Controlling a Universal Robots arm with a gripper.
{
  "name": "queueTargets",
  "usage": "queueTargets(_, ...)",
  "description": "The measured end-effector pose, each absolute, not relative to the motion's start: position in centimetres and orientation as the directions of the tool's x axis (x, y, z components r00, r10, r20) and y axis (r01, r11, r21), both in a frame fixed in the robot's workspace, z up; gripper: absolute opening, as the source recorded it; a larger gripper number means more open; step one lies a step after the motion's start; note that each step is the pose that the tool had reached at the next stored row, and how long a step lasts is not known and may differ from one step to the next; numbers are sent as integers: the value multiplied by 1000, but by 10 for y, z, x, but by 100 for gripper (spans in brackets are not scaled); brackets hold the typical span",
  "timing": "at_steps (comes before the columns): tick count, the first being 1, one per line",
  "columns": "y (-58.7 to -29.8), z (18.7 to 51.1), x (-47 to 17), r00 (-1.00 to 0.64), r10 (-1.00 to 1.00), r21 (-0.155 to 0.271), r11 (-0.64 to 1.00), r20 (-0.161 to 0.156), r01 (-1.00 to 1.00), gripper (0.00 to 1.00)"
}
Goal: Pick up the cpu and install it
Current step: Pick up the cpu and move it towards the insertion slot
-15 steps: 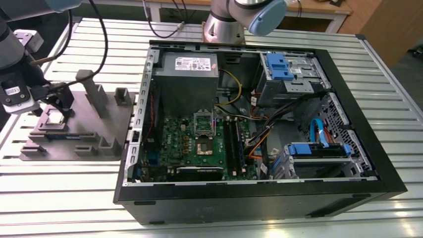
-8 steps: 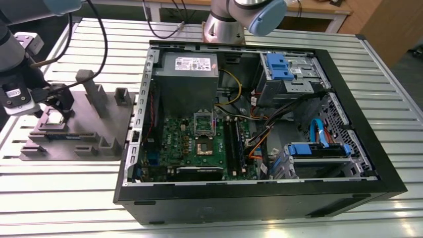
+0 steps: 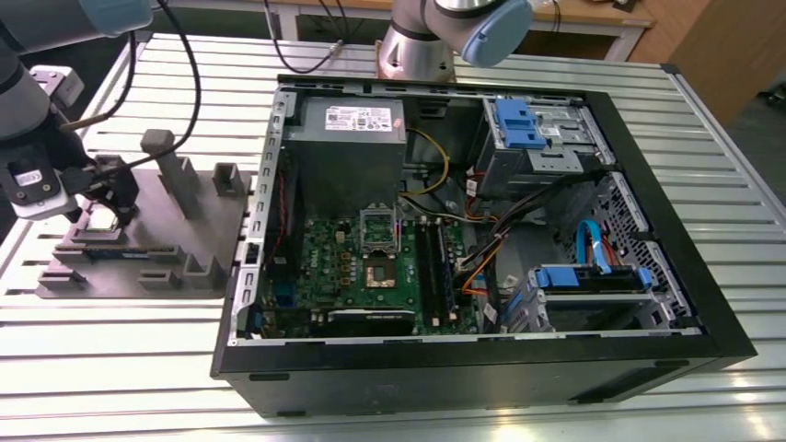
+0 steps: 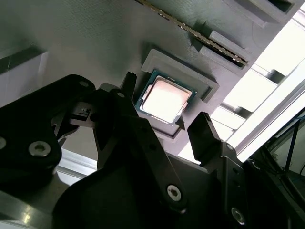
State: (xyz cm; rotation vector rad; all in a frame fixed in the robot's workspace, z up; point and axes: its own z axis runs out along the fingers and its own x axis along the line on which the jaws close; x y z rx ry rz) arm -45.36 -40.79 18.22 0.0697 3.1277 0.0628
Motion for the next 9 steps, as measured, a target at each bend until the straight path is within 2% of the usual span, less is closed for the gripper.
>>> queueTargets(7,-408,182,-454,-999,45,40,998,-12,44,69)
queueTargets(8,-408,182,-454,-999,45,40,998,-12,44,62)
queueTargets(9,-408,182,-454,-999,45,40,998,-12,44,62)
